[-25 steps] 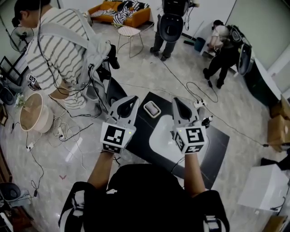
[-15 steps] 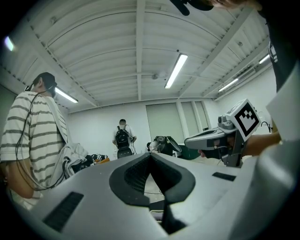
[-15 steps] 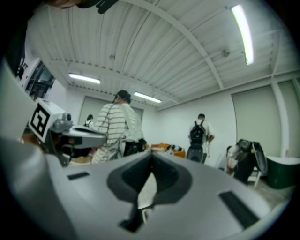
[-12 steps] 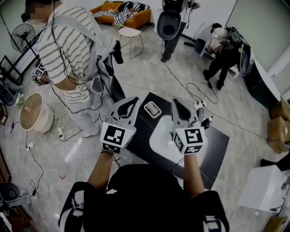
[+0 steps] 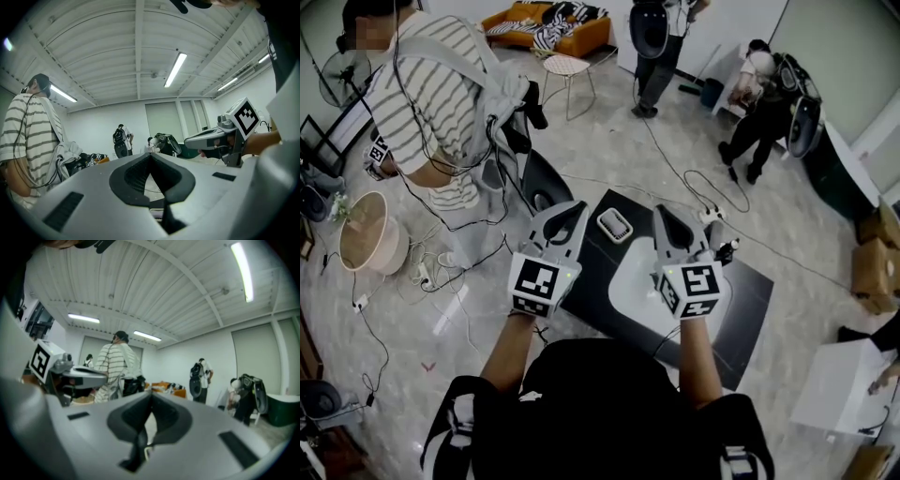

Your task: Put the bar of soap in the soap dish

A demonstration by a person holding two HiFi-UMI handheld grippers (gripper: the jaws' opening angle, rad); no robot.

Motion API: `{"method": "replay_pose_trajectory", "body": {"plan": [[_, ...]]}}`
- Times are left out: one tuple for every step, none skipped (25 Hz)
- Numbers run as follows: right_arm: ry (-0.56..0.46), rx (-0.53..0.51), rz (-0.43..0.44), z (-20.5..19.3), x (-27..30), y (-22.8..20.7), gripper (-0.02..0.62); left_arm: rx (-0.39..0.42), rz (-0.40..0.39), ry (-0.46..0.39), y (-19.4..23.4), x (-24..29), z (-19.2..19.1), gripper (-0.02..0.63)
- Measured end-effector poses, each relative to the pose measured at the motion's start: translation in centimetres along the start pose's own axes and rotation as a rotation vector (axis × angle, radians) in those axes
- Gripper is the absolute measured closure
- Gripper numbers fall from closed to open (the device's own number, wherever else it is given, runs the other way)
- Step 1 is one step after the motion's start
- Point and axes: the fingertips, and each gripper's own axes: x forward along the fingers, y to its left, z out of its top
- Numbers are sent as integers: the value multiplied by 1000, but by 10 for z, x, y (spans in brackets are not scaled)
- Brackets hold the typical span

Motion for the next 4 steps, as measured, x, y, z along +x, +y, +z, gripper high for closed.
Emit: {"method": "replay_pose_trajectory", "body": {"plan": [[1, 1, 0, -1, -1, 0, 560, 4, -1, 0, -1, 0, 0, 581], [2, 1, 0, -2, -1, -1, 560, 7, -2, 0, -1, 0, -1, 581], [4, 2, 0, -3, -2, -1, 560, 7, -2, 0, -2, 0, -1, 581], [5, 2, 0, -4, -2, -1, 560, 7, -2, 0, -3, 0, -1, 581]]}}
